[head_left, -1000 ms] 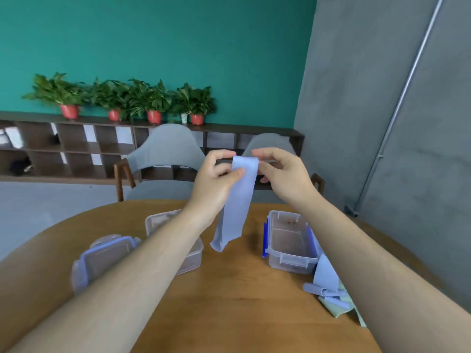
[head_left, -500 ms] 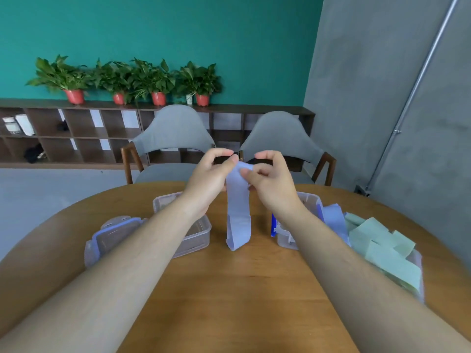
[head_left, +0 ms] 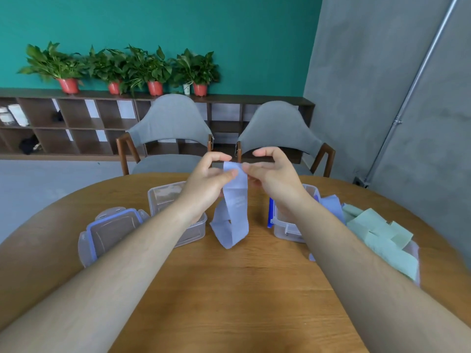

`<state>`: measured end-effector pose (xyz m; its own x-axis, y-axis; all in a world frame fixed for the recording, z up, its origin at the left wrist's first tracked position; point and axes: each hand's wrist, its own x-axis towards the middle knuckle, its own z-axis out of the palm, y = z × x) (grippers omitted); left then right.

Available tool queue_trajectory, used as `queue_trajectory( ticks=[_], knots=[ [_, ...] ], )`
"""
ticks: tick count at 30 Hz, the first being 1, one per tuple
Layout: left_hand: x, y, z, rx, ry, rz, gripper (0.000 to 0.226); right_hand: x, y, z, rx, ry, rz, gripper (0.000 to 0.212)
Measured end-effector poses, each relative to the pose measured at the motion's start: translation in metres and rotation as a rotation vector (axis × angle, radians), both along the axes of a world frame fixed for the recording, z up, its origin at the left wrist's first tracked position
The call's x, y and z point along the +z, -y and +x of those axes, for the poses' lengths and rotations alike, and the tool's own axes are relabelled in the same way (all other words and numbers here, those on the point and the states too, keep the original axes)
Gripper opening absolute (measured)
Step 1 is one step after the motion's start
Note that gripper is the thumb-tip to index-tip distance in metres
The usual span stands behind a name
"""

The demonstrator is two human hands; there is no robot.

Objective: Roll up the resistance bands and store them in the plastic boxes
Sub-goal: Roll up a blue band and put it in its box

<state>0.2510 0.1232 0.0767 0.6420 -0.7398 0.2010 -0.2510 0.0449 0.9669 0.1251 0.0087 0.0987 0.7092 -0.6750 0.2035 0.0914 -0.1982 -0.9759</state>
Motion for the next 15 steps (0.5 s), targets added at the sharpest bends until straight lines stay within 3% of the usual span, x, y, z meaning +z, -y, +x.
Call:
queue_trajectory(
  ticks=[5,9,12,15],
  knots=[
    [-0.002,-0.003,0.003,0.085,0.002,-0.070,0.016,-0.007,-0.002,0.000,0.141,-0.088,-0.094,0.033],
    [0.000,-0.007,0.002,0.044,-0.036,-0.080,0.016,-0.019,-0.003,0.005,0.065,-0.132,-0.362,0.020],
    [-0.012,-0.010,0.003,0.028,0.125,0.008,0.029,-0.020,-0.002,0.010,-0.045,-0.127,-0.395,0.014],
    [-0.018,-0.009,0.005,0.109,0.266,0.014,0.007,-0.021,-0.003,0.012,-0.074,-0.130,-0.435,0.009]
  ],
)
